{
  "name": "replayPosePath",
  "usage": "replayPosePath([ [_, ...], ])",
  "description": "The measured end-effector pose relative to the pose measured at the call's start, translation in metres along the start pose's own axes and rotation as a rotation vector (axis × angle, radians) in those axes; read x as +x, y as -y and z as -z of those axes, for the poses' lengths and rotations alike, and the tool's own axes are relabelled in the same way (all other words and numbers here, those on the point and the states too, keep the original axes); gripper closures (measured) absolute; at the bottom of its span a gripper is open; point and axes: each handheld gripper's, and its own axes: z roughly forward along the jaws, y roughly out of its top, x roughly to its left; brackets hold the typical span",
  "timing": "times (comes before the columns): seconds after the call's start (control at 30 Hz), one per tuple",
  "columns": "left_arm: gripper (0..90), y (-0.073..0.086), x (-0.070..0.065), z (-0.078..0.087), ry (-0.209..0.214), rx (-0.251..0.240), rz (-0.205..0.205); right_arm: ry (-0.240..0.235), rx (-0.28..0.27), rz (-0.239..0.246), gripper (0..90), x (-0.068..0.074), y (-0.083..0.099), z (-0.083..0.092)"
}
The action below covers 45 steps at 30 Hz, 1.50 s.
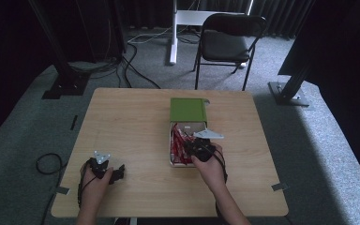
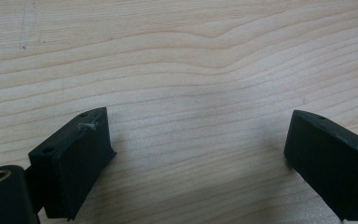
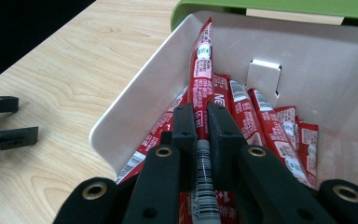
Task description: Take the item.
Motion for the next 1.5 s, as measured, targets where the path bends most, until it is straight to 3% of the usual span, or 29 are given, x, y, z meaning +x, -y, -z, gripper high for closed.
replayPosePath([
  [0.37, 8.2, 0.0, 0.0, 0.0, 0.0, -0.001, 0.001, -0.026, -0.045, -0.01, 82.7, 0.001, -0.008, 0.02],
  [0.77, 8.2, 0.0, 0.0, 0.0, 0.001, 0.0, 0.002, -0.012, -0.105, -0.027, 82.7, -0.008, -0.02, 0.037],
  [1.2, 8.1, 0.0, 0.0, 0.0, 0.0, -0.001, -0.001, 0.053, -0.159, -0.06, 82.7, -0.038, -0.031, 0.058],
  [1.5, 8.1, 0.0, 0.0, 0.0, 0.001, 0.001, 0.0, 0.117, -0.187, -0.083, 82.7, -0.059, -0.028, 0.072],
])
